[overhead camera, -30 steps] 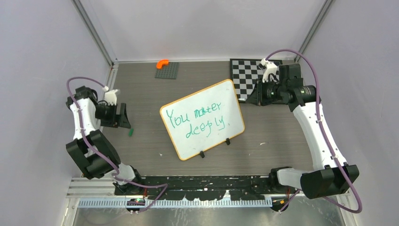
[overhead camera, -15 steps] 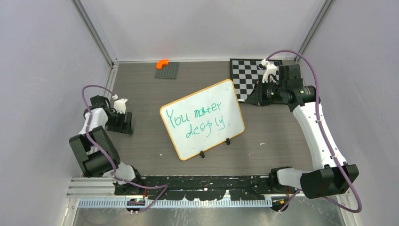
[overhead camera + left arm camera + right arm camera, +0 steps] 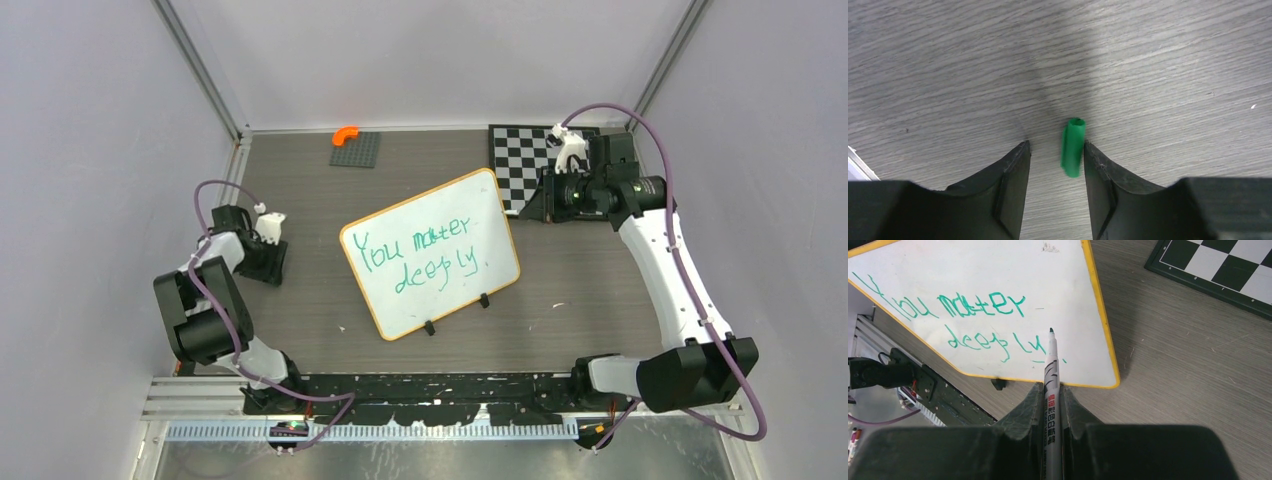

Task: Write a sentence on the whiteboard
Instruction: Close the whiteboard marker at the center of the board.

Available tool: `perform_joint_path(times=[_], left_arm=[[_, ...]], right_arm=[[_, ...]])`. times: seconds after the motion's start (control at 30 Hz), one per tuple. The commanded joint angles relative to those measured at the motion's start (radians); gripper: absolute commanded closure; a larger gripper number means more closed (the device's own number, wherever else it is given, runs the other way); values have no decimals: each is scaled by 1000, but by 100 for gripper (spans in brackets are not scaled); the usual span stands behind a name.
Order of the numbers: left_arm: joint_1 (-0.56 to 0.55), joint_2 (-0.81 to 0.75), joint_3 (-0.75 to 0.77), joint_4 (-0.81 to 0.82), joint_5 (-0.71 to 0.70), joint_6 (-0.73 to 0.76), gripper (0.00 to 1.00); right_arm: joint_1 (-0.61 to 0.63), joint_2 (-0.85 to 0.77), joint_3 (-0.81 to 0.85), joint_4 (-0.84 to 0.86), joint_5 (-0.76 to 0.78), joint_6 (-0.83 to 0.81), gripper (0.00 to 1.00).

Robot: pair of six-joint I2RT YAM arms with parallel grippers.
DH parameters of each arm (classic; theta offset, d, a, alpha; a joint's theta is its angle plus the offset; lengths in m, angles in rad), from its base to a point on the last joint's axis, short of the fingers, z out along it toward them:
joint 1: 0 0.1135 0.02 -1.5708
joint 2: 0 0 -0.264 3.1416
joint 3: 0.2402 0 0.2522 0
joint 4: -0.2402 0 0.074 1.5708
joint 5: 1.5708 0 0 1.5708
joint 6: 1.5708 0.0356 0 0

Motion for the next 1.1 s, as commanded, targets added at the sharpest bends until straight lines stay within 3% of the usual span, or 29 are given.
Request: perform_joint_path(times=[0.0, 0.13, 0.23, 0.33, 0.5, 0.73, 0.9, 1.07], left_arm=[[-19, 23, -72, 96, -17, 15, 59], [-23, 6, -87, 82, -10, 32, 73], [-23, -15, -71, 50, -9, 31, 91], [-23, -71, -29, -24, 26, 31, 100], [-23, -181, 163, -248, 104, 21, 100], [-82, -189, 590, -592, 313, 1, 100], [-234, -232, 754, -656, 335, -28, 100], [-465, -243, 892, -735, 364, -8, 100]], right_arm=[[-3, 3, 61, 4, 9, 7, 100], [-3, 13, 80, -8, 4, 11, 100], [-3, 17, 95, -11, 2, 15, 100], [-3, 24, 114, -29, 5, 13, 100], [-3, 39, 154, -38, -26, 23, 100], [-2, 55, 156, 22, -116, 105, 100], [-2, 34, 125, 76, -196, 162, 100], [0, 24, 72, 90, -316, 201, 100]])
